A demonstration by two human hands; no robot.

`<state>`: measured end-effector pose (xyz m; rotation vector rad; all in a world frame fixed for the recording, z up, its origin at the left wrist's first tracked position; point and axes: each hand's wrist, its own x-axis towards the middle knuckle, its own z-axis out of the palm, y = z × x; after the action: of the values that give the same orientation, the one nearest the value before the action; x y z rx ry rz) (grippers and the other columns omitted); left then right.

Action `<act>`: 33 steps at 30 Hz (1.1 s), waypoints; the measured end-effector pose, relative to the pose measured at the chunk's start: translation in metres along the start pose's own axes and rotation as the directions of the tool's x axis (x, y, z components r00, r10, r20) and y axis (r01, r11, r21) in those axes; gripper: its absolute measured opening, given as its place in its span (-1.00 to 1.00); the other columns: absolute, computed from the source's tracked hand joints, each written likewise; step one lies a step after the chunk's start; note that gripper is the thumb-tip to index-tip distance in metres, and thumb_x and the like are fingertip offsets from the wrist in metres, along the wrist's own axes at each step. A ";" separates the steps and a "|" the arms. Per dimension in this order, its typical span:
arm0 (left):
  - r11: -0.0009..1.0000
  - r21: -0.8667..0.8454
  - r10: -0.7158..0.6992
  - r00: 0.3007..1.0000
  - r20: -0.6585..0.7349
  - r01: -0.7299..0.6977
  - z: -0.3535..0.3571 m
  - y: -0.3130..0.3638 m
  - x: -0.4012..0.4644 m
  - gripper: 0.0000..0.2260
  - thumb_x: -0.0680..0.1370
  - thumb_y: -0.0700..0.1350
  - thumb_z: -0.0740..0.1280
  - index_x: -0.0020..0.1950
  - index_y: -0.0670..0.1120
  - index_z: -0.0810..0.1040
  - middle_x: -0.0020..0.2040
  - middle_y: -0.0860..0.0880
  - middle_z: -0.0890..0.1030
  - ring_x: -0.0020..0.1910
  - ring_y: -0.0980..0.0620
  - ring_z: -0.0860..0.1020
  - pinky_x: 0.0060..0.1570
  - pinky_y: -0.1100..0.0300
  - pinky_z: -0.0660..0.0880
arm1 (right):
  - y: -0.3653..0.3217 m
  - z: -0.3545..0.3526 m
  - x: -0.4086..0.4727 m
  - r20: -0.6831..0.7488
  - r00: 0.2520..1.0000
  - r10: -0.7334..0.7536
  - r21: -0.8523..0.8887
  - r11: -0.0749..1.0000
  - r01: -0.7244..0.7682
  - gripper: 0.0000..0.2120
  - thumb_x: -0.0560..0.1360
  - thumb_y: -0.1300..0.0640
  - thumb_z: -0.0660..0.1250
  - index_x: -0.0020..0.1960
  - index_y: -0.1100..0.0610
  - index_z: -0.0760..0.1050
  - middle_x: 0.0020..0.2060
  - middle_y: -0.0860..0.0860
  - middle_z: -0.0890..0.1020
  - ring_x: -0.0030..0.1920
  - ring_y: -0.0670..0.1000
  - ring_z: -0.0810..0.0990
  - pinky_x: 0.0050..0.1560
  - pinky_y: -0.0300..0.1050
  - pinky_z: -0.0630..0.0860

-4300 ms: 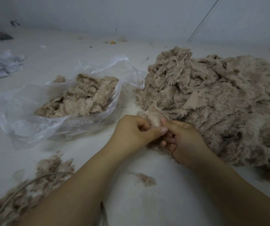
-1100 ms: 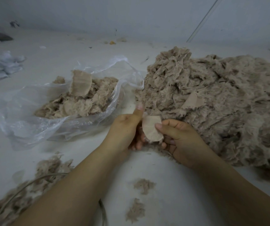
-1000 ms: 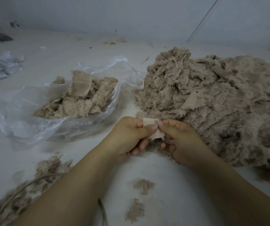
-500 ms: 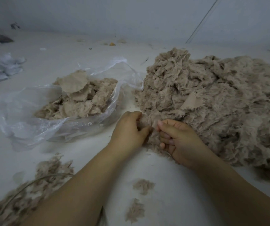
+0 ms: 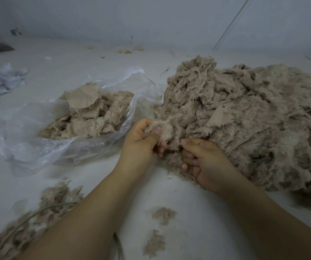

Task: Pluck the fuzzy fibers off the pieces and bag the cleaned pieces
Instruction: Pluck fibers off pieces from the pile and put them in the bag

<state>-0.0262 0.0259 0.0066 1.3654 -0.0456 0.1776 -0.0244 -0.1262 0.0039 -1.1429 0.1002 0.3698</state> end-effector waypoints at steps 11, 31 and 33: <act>0.945 0.320 0.126 0.976 -0.180 -0.063 -0.013 -0.007 0.009 -0.74 0.59 -0.28 0.31 -0.14 0.09 0.54 -0.22 -0.02 0.60 -0.25 -0.04 0.58 -0.17 -0.04 0.59 | 0.001 -0.002 0.001 0.029 1.000 -0.008 -0.006 1.000 0.008 -0.75 0.60 0.28 0.25 -0.25 0.19 0.51 -0.55 -0.05 0.28 -0.60 -0.16 0.21 -0.54 -0.27 0.41; 0.915 0.092 -0.403 0.867 0.294 0.394 0.000 0.001 -0.007 -0.71 0.58 -0.33 0.24 -0.31 -0.13 0.54 -0.52 -0.09 0.38 -0.63 0.11 0.25 -0.62 0.41 0.14 | 0.002 -0.001 0.001 -0.035 0.999 -0.018 -0.010 1.000 0.018 -0.76 0.51 0.07 0.38 -0.23 0.18 0.45 -0.56 -0.04 0.40 -0.57 -0.13 0.41 -0.53 -0.28 0.44; 0.903 0.065 -0.420 0.836 0.353 0.426 -0.004 0.005 -0.006 -0.65 0.56 -0.38 0.19 -0.38 -0.13 0.52 -0.56 -0.07 0.33 -0.65 0.09 0.17 -0.59 0.42 0.07 | 0.002 -0.002 0.001 -0.038 0.999 -0.011 0.001 1.000 0.011 -0.74 0.57 0.13 0.33 -0.27 0.17 0.42 -0.58 -0.06 0.34 -0.61 -0.16 0.31 -0.54 -0.28 0.43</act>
<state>-0.0328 0.0303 0.0096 1.3437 -0.0492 -0.4504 -0.0239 -0.1267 0.0015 -1.1490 0.1275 0.3382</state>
